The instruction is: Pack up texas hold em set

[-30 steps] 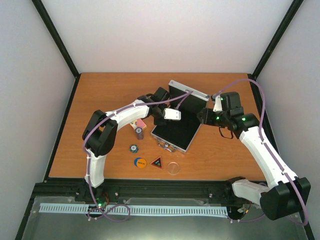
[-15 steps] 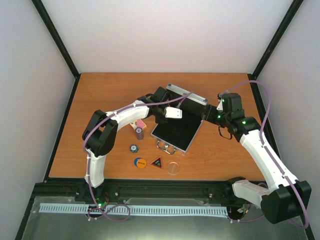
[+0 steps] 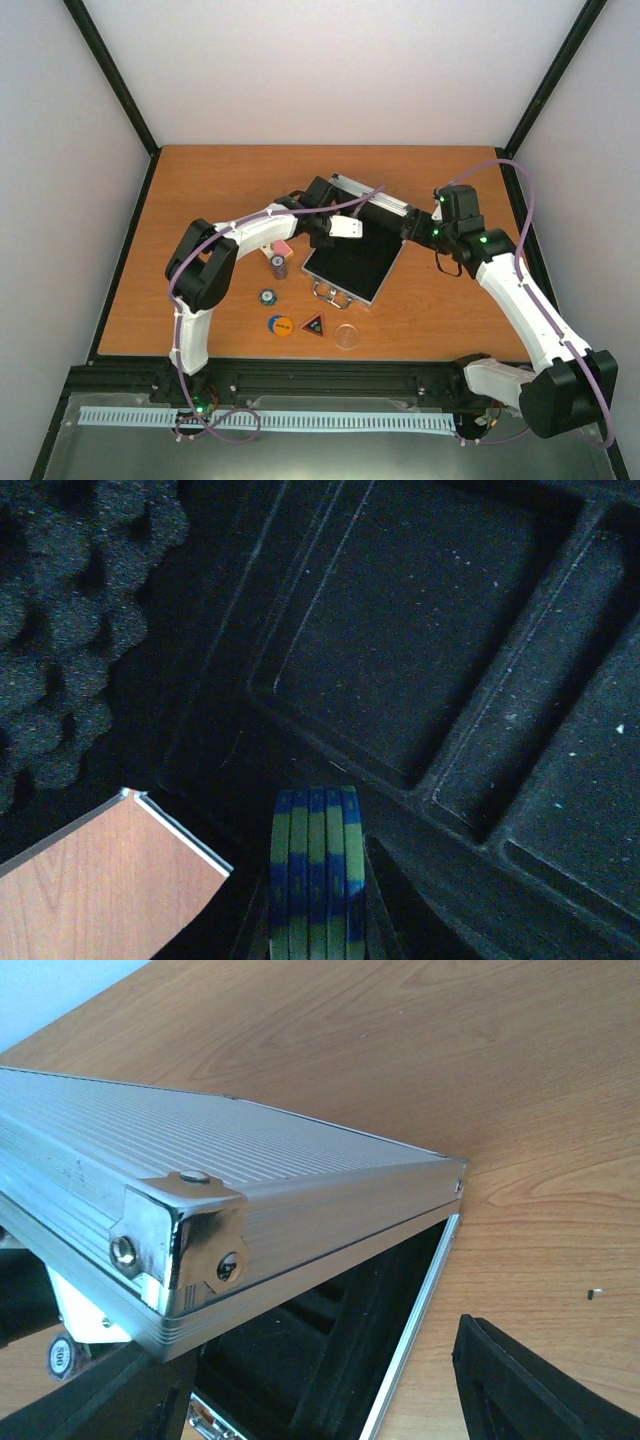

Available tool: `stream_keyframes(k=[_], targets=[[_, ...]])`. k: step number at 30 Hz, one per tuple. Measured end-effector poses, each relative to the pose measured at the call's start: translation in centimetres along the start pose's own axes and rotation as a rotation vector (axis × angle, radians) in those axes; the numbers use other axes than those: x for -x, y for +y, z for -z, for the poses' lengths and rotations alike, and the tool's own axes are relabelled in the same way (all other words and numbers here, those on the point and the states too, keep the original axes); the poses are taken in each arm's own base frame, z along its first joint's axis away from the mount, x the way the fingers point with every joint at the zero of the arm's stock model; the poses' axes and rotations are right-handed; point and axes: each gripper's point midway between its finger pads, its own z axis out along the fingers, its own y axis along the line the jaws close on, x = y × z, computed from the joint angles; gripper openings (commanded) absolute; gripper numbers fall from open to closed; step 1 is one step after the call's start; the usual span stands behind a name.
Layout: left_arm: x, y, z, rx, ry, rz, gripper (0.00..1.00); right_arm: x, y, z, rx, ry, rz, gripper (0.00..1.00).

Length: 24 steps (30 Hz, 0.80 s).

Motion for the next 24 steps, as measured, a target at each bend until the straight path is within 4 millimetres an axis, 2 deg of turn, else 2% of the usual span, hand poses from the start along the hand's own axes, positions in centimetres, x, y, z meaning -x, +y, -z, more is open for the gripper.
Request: stream_keyframes(k=[10,17,24], targets=[[0.0,0.7,0.0,0.021,-0.011,0.005,0.01,1.9,-0.5,-0.2,-0.075,-0.03,0.03,0.73],[-0.4,0.5,-0.3,0.025,-0.012,0.007,0.01,2.4,-0.7,-1.0,-0.099,-0.026,0.041,0.73],[-0.3,1.1,-1.2,0.051,-0.027,0.005,0.01,2.9,-0.4,-0.7,-0.095,-0.035,0.053,0.74]])
